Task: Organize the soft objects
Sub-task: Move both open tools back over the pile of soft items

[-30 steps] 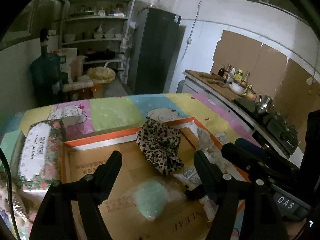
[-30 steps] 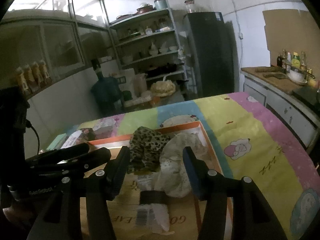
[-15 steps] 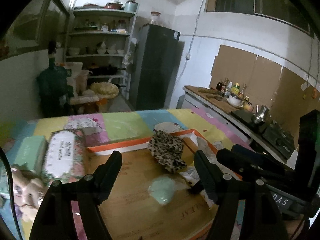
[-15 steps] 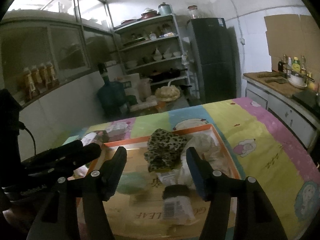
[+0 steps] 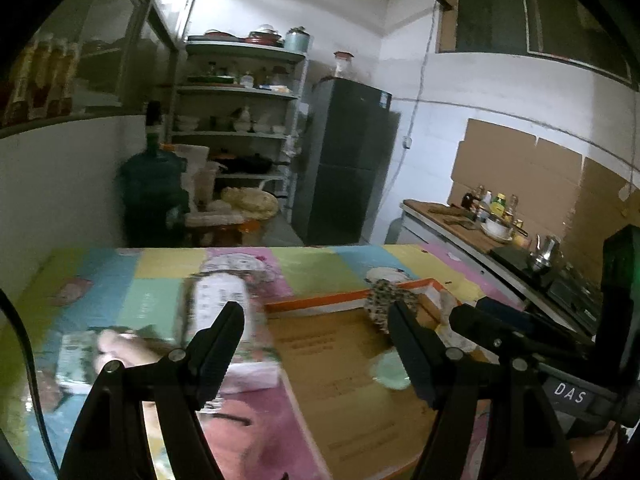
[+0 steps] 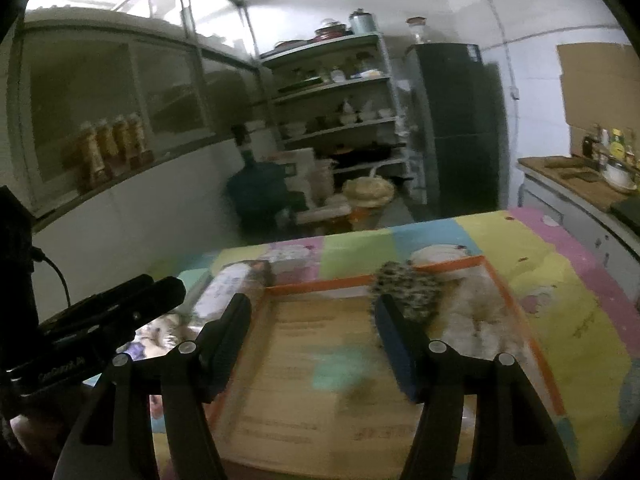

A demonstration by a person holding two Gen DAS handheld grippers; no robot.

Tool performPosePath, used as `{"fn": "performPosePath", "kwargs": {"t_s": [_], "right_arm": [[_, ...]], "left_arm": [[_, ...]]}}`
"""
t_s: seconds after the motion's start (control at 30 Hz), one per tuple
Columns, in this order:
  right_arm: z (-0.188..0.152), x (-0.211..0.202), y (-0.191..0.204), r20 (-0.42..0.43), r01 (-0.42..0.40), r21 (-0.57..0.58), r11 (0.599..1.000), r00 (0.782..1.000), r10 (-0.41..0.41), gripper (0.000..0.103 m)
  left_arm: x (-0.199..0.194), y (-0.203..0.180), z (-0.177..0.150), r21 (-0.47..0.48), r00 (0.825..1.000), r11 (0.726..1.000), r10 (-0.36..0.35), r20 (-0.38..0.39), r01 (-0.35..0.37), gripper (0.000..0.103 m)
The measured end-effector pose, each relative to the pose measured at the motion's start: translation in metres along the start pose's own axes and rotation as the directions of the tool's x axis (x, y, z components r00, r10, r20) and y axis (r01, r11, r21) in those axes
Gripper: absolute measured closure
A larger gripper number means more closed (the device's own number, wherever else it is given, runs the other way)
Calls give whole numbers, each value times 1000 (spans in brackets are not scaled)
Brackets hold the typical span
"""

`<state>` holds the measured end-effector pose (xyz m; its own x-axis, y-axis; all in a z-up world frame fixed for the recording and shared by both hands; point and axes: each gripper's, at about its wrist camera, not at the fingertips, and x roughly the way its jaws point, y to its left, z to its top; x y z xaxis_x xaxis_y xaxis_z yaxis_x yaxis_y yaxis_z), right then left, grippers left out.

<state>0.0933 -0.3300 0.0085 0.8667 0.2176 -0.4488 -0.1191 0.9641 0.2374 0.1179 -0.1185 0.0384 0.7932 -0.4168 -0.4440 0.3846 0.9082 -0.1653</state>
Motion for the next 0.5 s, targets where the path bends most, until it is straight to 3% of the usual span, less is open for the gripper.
{"fn": "performPosePath", "kwargs": {"t_s": [0.5], "right_arm": [[-5, 35, 79, -70, -133, -102, 986, 989, 126, 37]], "left_arm": [[-38, 67, -3, -72, 997, 995, 72, 38, -70, 29]]}}
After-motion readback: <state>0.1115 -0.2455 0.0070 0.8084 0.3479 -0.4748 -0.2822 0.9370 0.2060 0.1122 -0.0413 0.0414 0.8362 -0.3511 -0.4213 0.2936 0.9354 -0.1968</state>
